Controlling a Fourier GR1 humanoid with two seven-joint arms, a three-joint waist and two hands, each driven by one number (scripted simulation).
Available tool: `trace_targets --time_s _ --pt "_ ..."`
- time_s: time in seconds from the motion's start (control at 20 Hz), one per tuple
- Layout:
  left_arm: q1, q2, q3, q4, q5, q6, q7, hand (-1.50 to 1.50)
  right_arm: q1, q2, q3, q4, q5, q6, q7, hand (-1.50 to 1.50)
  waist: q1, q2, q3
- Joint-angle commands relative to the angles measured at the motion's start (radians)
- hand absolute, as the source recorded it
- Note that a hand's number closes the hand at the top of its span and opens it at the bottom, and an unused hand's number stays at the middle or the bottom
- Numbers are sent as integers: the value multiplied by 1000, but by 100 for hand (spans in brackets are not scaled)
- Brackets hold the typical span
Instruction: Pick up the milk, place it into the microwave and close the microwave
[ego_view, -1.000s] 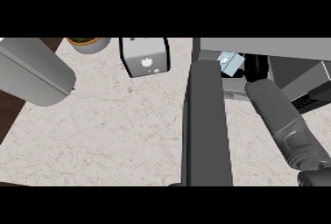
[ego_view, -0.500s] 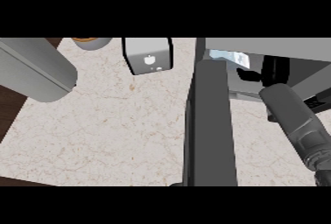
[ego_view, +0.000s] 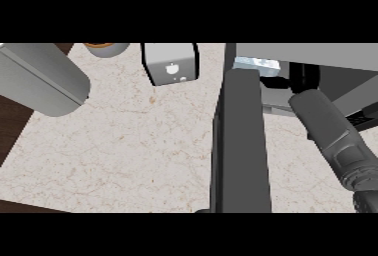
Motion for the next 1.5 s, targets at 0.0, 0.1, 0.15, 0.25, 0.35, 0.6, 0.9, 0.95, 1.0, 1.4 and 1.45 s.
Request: trace_targets --time_s 0.0,0.1,0.15,0.25,0.35,0.6,0.9,0.95,1.0,1.4,1.45 --pt "-12 1 -24 1 -22 -16 -7 -150 -5 -3 -17 -18 -19 77 -57 -150 -4 0 1" --pt "-25 12 -36 18 -19 -34 -10 -150 -21 19 -30 -14 -34 121 -57 -150 -8 -2 0" --pt "-26 -3 -59 38 -19 -38 -2 -150 -25 -2 -35 -16 -41 172 -74 -150 -17 -1 0" --pt "-24 8 -60 42 -10 -60 -11 -150 -28 35 -65 -21 -72 189 -80 -150 -12 -6 0" --pt "-22 -6 -78 24 -22 -65 -19 -150 3 37 -82 -24 -92 231 -126 -150 -21 -10 0" --pt "-22 -15 -131 30 -24 -106 -20 -150 53 69 -160 -43 -176 324 -215 -150 -45 -21 0" --pt "-36 -70 -204 28 -85 -86 -7 -150 83 83 -219 -35 -245 480 -264 -150 -74 -36 -2" --pt "-30 -75 -219 19 -101 -100 -19 -150 96 76 -216 -30 -243 506 -271 -150 -79 -40 -3" --pt "-53 -64 -231 9 -76 -88 19 -150 107 82 -229 -25 -256 516 -276 -150 -75 -36 -2" --pt "-34 -82 -338 8 -114 -42 37 150 227 104 -250 -34 -309 787 -354 -150 -117 -58 -5" --pt "-6 -82 -305 30 -104 -86 9 150 252 116 -247 -51 -317 801 -363 -150 -126 -64 -6"
